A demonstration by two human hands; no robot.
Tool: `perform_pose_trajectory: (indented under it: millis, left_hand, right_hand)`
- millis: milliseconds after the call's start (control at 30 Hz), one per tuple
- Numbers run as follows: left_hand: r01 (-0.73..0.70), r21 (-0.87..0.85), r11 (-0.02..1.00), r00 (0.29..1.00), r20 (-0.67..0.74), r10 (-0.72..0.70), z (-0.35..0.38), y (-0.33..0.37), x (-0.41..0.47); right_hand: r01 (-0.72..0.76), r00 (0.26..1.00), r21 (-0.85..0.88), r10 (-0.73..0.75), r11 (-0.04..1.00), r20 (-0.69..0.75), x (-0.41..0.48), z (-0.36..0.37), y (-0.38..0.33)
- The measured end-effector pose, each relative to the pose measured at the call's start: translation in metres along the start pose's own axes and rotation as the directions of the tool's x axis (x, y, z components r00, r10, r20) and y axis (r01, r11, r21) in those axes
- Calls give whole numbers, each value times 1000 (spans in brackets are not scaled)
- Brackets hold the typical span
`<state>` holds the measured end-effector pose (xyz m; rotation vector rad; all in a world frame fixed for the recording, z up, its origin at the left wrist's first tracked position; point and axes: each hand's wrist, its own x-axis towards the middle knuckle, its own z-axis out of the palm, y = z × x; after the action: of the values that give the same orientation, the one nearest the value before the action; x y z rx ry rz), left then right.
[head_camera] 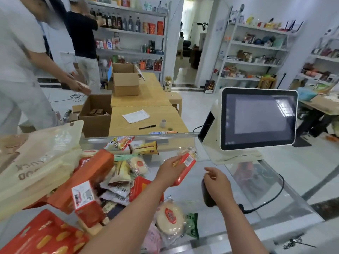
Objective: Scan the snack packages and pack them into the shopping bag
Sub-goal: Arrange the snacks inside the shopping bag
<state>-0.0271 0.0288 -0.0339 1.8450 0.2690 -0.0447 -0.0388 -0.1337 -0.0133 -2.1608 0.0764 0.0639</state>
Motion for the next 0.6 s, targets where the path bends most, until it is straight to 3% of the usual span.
perform_pose_trajectory:
  millis: [167,300,433,600]
  left_hand:
    - [38,130,991,999,-4,-38,37,-5,21]
    - [85,215,973,996,-40,-78,64,-11,35]
    - [133,358,924,991,-71,-115,78,-27,45]
    - [146,348,926,989,-63,-132,73,-38,51]
  right_hand:
    - [-19,990,-269,56,963,130,32,-21,40]
    - [19,938,-532,170,847,304,45,-25,61]
    - [132,901,-549,132,825,414,50,-24,79]
    - [249,898,-597,49,763,437,54,-21,96]
